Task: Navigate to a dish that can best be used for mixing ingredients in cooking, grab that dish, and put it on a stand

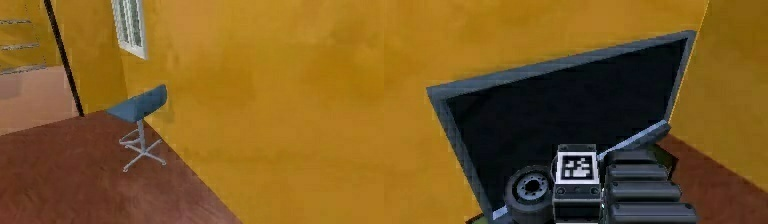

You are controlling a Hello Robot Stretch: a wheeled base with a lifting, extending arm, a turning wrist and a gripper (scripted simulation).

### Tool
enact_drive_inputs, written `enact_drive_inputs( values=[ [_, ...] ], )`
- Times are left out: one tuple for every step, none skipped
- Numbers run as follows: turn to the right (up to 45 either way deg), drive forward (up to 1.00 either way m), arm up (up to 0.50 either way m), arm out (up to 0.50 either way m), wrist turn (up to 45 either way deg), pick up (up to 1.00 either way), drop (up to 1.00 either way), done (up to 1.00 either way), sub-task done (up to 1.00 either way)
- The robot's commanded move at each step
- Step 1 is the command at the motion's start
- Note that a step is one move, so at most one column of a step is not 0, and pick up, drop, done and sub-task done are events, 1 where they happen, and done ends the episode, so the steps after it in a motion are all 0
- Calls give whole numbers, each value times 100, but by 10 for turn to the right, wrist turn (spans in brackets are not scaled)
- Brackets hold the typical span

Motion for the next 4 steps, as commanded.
enact_drive_inputs(
  values=[
    [-450,0,0,0,0,0,0,0,0],
    [-450,0,0,0,0,0,0,0,0],
    [-330,0,0,0,0,0,0,0,0],
    [0,20,0,0,0,0,0,0,0]
  ],
)
